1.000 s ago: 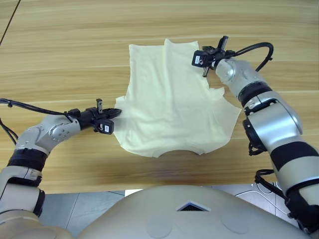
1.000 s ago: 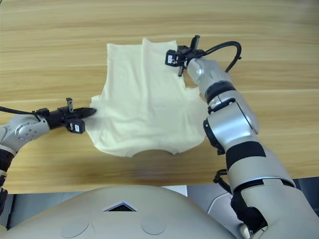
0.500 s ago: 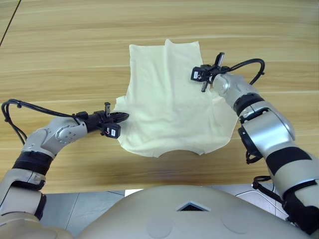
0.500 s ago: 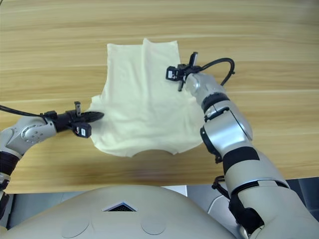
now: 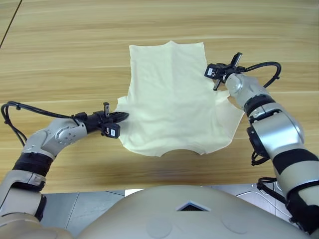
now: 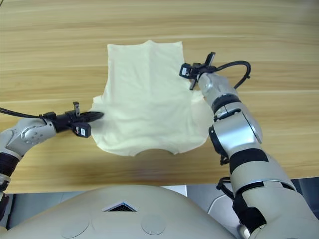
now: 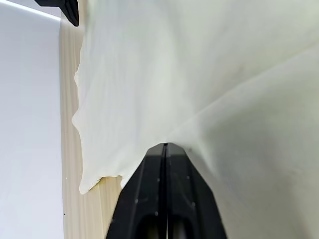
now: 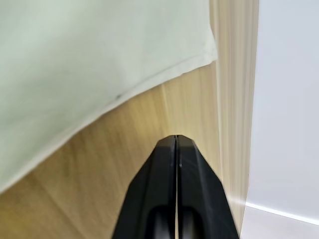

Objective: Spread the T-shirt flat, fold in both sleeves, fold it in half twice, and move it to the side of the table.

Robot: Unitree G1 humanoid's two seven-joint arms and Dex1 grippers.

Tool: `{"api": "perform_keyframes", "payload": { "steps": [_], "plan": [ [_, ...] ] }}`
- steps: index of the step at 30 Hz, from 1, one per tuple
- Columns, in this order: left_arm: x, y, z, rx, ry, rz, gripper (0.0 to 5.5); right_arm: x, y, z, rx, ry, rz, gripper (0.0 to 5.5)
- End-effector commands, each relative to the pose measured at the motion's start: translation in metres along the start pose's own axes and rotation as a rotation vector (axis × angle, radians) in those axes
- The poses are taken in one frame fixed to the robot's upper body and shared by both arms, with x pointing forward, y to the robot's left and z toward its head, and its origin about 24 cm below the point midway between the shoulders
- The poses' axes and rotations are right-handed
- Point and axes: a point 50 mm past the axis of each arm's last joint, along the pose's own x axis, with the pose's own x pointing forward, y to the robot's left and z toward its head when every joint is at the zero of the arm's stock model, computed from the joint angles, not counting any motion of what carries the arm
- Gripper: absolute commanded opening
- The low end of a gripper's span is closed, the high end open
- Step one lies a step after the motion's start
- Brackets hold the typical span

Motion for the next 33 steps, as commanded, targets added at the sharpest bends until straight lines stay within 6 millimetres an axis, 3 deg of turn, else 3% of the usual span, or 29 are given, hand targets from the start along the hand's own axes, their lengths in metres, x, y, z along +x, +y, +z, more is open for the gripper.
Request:
{"api": "perform_keyframes", "payload": {
  "steps": [1,6,11,17,21,26,29,33],
  "plan": [
    [0.004,-0.033,0.000,-0.061,0.020,-0.120,0.00,0.000,-0.009,0.000,0.053,0.001,-0.033,0.03],
    [-0.003,-0.034,0.004,-0.108,-0.020,-0.098,0.00,0.000,-0.021,0.002,0.105,-0.001,-0.083,0.03],
    [-0.020,-0.030,-0.004,-0.133,0.015,-0.052,0.00,-0.005,-0.034,-0.012,0.225,0.001,-0.146,0.03],
    [-0.039,-0.001,-0.012,-0.120,0.050,0.158,0.00,-0.017,-0.048,-0.032,0.381,-0.066,-0.240,0.03],
    [-0.052,0.008,-0.016,-0.108,0.075,0.221,0.00,-0.040,-0.059,-0.054,0.519,-0.263,-0.250,0.03],
    [-0.066,0.011,-0.007,-0.154,0.011,0.277,0.00,-0.090,-0.043,-0.071,0.329,-0.551,-0.168,0.03],
    [-0.076,-0.011,-0.009,-0.197,0.082,0.082,0.20,-0.116,-0.040,-0.076,0.263,-0.599,-0.161,0.00],
    [-0.082,-0.025,-0.009,-0.162,0.188,-0.070,0.77,-0.123,-0.040,-0.070,0.251,-0.613,-0.163,0.00]
  ]
}}
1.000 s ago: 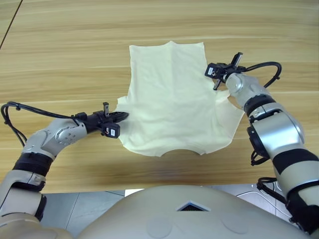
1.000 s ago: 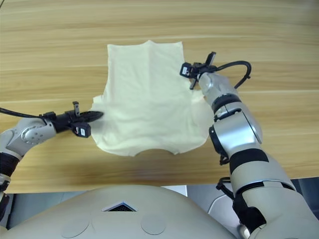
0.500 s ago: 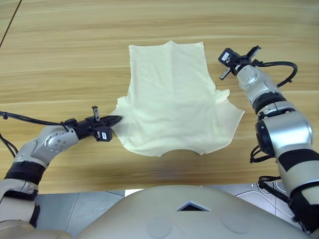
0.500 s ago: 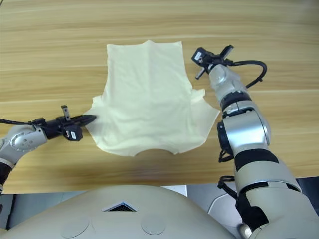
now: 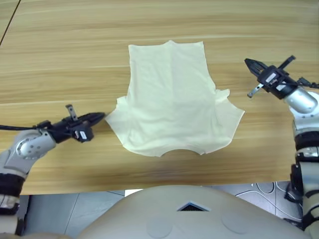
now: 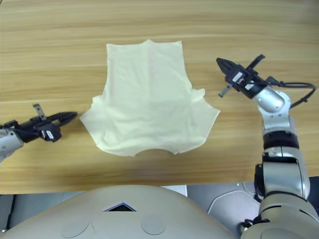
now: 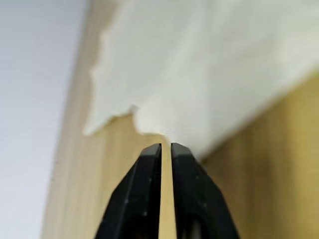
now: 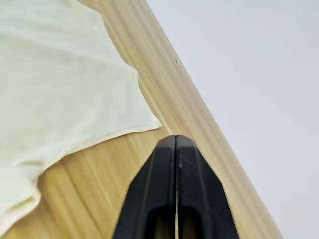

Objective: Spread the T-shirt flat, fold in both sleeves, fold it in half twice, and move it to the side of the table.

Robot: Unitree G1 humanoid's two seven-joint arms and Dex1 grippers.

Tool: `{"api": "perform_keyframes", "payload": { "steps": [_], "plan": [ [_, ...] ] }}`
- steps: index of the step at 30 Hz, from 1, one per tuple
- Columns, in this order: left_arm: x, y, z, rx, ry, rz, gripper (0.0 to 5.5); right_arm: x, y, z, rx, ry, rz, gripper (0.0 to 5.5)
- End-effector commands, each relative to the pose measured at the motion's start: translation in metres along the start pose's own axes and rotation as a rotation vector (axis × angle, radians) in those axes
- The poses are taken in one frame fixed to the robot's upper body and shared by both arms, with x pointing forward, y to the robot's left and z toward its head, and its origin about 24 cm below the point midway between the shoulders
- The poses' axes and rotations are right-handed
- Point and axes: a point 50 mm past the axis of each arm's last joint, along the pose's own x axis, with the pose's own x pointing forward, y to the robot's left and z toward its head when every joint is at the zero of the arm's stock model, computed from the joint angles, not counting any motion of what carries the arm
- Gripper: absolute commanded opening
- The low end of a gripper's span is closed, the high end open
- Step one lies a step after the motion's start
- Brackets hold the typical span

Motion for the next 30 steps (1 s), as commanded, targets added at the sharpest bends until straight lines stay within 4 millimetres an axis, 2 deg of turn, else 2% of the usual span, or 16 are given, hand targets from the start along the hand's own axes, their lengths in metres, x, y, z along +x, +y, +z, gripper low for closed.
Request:
{"api": "perform_keyframes", "payload": {
  "steps": [1,6,15,24,30],
  "plan": [
    [-0.002,-0.002,-0.004,0.086,0.114,-0.071,0.91,0.003,0.000,0.009,-0.009,-0.013,0.004,0.00],
    [0.005,-0.007,-0.006,0.142,0.194,-0.079,1.61,0.011,0.009,0.008,0.001,0.016,0.017,0.00],
    [0.023,-0.004,0.020,0.163,0.039,-0.061,1.61,0.015,0.020,0.010,0.002,0.019,0.043,0.00],
    [0.030,-0.004,0.018,0.177,0.044,-0.074,1.61,0.015,0.025,0.009,-0.004,0.028,0.050,0.00],
    [0.028,-0.003,0.007,0.202,0.112,-0.084,1.61,0.014,0.030,0.010,-0.003,0.030,0.058,0.00]
  ]
}}
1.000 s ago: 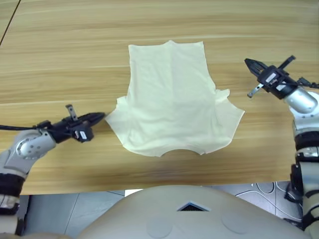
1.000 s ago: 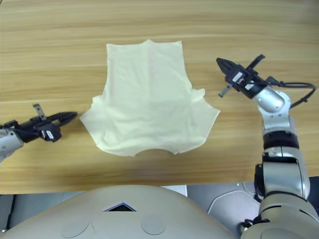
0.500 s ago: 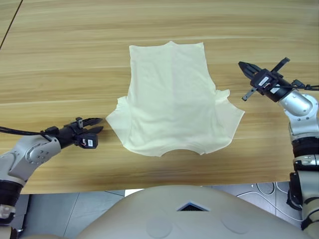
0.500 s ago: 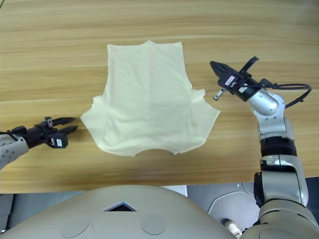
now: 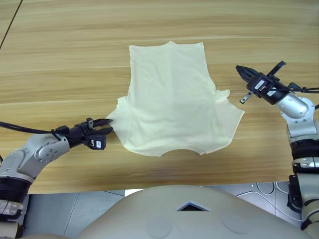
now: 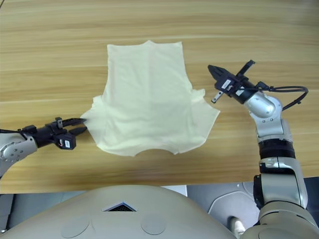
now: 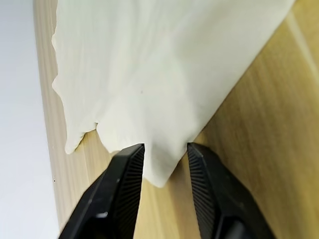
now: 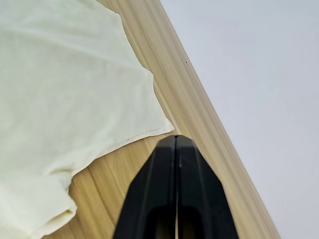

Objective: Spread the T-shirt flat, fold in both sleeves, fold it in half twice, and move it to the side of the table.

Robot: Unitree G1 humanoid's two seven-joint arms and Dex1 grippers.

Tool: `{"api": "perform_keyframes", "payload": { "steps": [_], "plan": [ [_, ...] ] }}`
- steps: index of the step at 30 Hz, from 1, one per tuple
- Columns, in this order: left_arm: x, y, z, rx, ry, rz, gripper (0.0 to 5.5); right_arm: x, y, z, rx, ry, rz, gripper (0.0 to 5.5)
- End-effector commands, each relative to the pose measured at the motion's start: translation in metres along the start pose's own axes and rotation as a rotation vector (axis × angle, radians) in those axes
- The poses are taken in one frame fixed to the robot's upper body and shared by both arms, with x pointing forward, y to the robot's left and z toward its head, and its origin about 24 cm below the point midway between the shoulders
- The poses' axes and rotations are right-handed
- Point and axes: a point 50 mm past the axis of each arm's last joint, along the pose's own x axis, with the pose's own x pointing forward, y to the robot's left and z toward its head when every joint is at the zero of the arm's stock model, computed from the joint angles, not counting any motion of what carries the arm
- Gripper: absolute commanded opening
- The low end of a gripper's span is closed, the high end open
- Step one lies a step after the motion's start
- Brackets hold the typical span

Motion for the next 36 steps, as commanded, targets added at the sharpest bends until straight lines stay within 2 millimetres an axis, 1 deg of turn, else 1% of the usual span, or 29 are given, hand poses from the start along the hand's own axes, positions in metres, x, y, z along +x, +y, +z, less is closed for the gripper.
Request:
{"api": "perform_keyframes", "payload": {
  "steps": [1,16,27,33,34,36],
  "plan": [
    [0.001,-0.006,-0.008,0.013,0.054,-0.046,1.61,0.003,0.007,0.003,0.001,-0.007,0.011,0.00],
    [0.009,-0.007,-0.011,0.038,0.064,-0.040,1.61,0.005,0.012,0.004,-0.006,-0.007,0.032,0.00],
    [0.012,-0.013,-0.016,0.032,0.078,-0.047,0.03,0.007,0.020,0.002,0.000,0.003,0.055,0.00],
    [0.011,-0.013,-0.016,0.036,0.065,-0.026,0.03,0.008,0.022,0.000,0.010,0.008,0.056,0.00],
    [0.012,-0.012,-0.014,0.042,0.048,-0.010,0.03,0.008,0.022,0.000,0.011,0.009,0.056,0.00],
    [0.014,-0.001,-0.007,0.061,-0.005,0.070,0.03,0.008,0.023,0.000,0.012,0.011,0.056,0.00]
  ]
}}
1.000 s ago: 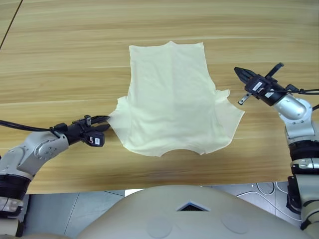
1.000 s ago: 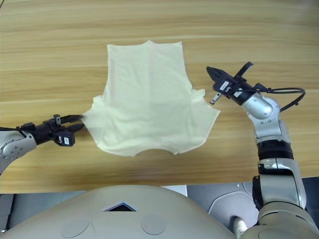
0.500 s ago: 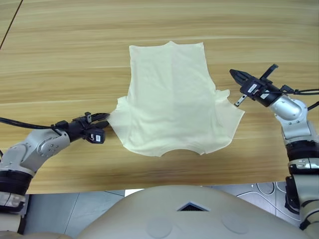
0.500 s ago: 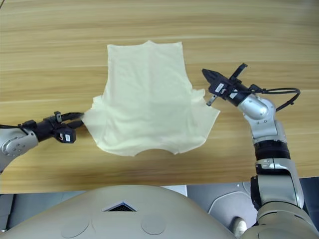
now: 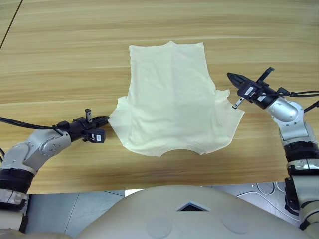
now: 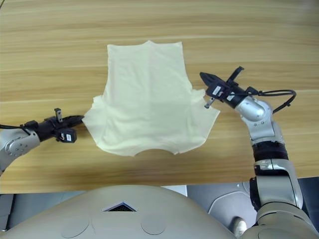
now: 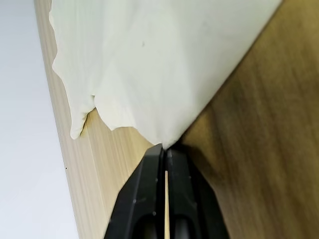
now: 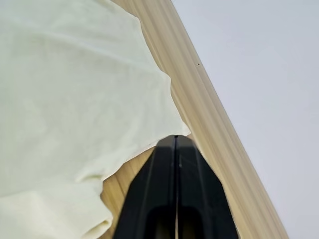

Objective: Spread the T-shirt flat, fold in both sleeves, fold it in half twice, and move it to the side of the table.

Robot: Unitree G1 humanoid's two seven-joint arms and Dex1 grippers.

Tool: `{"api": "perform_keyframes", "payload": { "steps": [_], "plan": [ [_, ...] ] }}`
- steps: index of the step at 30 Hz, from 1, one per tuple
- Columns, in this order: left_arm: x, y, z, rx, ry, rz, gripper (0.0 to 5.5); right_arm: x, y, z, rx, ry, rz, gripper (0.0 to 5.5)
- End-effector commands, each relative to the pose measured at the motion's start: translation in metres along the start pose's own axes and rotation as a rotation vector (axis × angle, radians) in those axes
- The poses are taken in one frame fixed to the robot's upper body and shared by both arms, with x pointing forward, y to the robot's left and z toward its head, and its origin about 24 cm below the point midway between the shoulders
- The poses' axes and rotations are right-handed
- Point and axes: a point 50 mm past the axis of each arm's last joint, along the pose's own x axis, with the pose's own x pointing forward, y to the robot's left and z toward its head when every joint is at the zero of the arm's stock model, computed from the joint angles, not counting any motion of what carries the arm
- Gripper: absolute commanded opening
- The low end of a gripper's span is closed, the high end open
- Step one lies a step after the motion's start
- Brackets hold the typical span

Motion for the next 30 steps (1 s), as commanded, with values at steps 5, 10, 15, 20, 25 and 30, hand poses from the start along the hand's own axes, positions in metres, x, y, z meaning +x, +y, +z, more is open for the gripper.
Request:
{"api": "perform_keyframes", "payload": {
  "steps": [5,10,15,20,25,30],
  "plan": [
    [0.002,0.011,0.011,0.036,-0.077,0.124,0.03,0.001,0.004,-0.001,0.004,0.011,0.009,0.00],
    [0.003,0.014,0.009,0.044,-0.062,0.153,0.03,0.000,0.006,-0.001,0.000,0.009,0.014,0.00],
    [0.009,0.018,0.014,0.046,-0.093,0.189,0.03,0.001,0.008,0.000,0.000,0.006,0.019,0.00],
    [0.019,0.028,0.024,0.051,-0.150,0.260,0.03,0.003,0.010,0.001,0.000,0.001,0.025,0.00],
    [0.030,0.036,0.035,0.056,-0.203,0.308,0.03,0.004,0.011,0.002,-0.002,-0.002,0.029,0.00],
    [0.035,0.040,0.040,0.068,-0.235,0.319,0.03,0.004,0.009,0.006,0.010,-0.032,0.021,0.00]
  ]
}}
